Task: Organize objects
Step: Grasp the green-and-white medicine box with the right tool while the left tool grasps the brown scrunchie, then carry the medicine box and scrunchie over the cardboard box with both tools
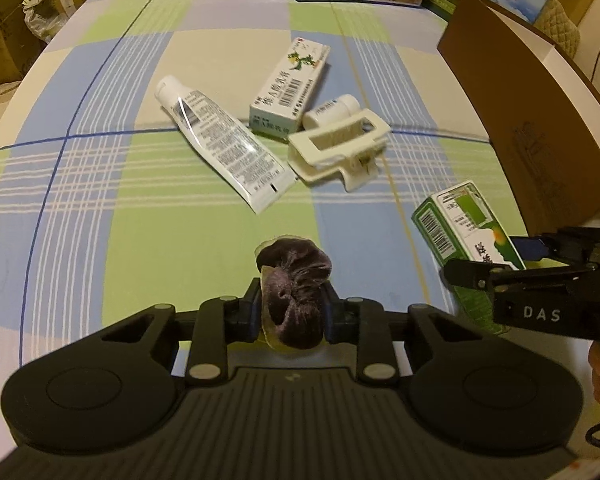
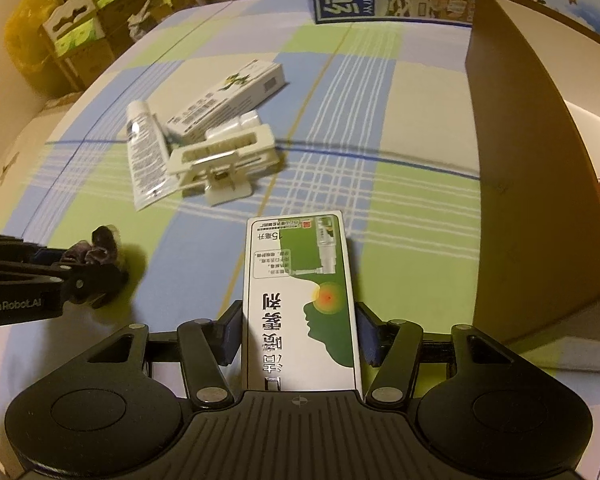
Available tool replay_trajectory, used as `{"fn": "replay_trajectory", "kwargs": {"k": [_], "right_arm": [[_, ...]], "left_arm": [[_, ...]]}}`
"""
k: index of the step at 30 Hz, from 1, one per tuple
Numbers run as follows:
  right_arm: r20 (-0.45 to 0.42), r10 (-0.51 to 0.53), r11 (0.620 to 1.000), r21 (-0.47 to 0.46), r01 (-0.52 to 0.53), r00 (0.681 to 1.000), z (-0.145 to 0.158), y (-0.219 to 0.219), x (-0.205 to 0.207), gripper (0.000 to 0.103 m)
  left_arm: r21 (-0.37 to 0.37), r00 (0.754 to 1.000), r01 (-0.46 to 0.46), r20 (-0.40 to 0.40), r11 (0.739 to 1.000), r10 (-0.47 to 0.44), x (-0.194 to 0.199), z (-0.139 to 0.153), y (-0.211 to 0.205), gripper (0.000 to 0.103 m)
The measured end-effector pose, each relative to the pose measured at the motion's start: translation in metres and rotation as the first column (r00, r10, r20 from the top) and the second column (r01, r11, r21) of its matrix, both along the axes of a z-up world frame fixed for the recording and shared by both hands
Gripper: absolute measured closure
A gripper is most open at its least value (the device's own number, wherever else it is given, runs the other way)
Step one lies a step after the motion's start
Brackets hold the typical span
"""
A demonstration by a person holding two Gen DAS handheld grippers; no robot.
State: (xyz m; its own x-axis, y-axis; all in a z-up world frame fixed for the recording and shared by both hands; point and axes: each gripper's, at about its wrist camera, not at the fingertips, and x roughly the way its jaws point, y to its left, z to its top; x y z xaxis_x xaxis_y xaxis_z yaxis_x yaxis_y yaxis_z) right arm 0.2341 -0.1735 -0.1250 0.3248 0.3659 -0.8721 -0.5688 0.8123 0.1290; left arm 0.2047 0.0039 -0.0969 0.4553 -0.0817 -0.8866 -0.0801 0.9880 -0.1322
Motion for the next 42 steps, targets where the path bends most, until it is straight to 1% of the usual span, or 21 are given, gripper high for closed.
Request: {"fn": "replay_trajectory", "kwargs": {"k": [5, 9, 17, 20, 24, 27, 31, 36, 42], "right_arm": [[-0.023, 0.014, 1.0, 0.008, -0.014, 1.0, 0.001, -0.006, -0.012, 0.05], [-0.048, 0.006, 1.0, 0.03, -0.004, 0.999, 0.003, -0.017, -0.02, 0.05], [-0.044, 0.017, 0.996, 0.087, -0.013, 0.999, 0.022, -0.045, -0.041, 0.051], [-0.03, 0.014, 0.991, 0.132, -0.01, 0.999, 0.036, -0.06, -0.047, 0.051], [-0.005, 0.002, 0.986, 0.167, -0.001, 1.0, 0.054, -0.079, -0.054, 0.051], [0.0, -0.005, 0.975, 0.22, 0.005, 1.0, 0.069, -0.094, -0.058, 0.051], [0.035, -0.018, 0.966, 0.26, 0.008, 0.999, 0.091, -0.112, -0.063, 0.051], [0.081, -0.065, 0.952, 0.304, 0.037, 0.995, 0.119, -0.134, -0.062, 0.051], [0.137, -0.16, 0.937, 0.334, 0.107, 0.978, 0.144, -0.165, -0.047, 0.051]], "left_arm": [[-0.011, 1.0, 0.014, 0.001, 1.0, -0.014, -0.007, 0.003, -0.008, 0.08], [-0.015, 0.999, 0.032, 0.011, 0.999, -0.032, -0.012, 0.008, -0.016, 0.081], [-0.018, 0.996, 0.074, 0.044, 0.997, -0.073, -0.02, 0.024, -0.036, 0.081], [-0.023, 0.994, 0.092, 0.061, 0.995, -0.091, -0.021, 0.032, -0.046, 0.081], [-0.025, 0.99, 0.115, 0.088, 0.993, -0.113, -0.02, 0.045, -0.059, 0.081], [-0.027, 0.986, 0.127, 0.112, 0.992, -0.123, -0.019, 0.057, -0.068, 0.081], [-0.03, 0.978, 0.152, 0.148, 0.988, -0.146, -0.016, 0.074, -0.08, 0.081], [-0.036, 0.965, 0.193, 0.19, 0.981, -0.183, -0.009, 0.094, -0.099, 0.081], [-0.043, 0.942, 0.252, 0.24, 0.967, -0.235, 0.001, 0.115, -0.128, 0.081]]}}
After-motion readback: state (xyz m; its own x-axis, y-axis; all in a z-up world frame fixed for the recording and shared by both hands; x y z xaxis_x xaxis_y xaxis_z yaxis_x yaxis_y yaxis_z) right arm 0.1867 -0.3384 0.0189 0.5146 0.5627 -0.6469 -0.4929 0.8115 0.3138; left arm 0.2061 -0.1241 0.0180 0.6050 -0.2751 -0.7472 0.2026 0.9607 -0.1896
